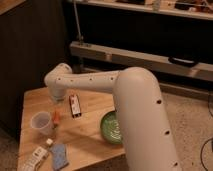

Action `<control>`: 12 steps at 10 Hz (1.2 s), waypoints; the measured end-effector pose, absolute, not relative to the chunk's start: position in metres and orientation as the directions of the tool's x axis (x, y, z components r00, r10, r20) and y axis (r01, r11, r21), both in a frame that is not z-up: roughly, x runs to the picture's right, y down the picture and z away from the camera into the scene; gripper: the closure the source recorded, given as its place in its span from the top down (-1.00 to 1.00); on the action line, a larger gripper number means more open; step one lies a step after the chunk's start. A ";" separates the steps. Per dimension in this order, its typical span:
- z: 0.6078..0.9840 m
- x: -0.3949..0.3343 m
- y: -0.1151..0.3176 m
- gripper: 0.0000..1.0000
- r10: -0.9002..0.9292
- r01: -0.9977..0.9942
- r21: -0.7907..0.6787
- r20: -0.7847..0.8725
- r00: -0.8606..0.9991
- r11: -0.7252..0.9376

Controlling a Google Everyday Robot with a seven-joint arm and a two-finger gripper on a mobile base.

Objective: Push the eraser across the table

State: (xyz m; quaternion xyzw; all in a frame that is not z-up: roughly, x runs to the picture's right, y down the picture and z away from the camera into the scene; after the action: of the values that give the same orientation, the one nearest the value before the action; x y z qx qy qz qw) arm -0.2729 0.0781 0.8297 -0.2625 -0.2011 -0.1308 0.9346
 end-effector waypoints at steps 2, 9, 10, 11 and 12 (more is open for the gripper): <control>0.861 -0.254 0.065 -0.91 -0.120 0.326 -0.458 0.423 0.898 0.827; 0.900 -0.254 0.074 -0.91 -0.099 0.324 -0.496 0.426 0.899 0.805; 0.900 -0.255 0.076 -0.91 -0.102 0.328 -0.499 0.427 0.899 0.802; 0.902 -0.255 0.079 -0.91 -0.104 0.330 -0.505 0.424 0.900 0.798; 0.905 -0.252 0.083 -0.91 -0.106 0.331 -0.515 0.417 0.903 0.791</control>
State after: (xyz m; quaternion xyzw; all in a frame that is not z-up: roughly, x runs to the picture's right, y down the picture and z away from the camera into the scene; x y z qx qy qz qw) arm -0.2522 0.0827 0.9050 -0.3014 -0.1863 -0.1176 0.9277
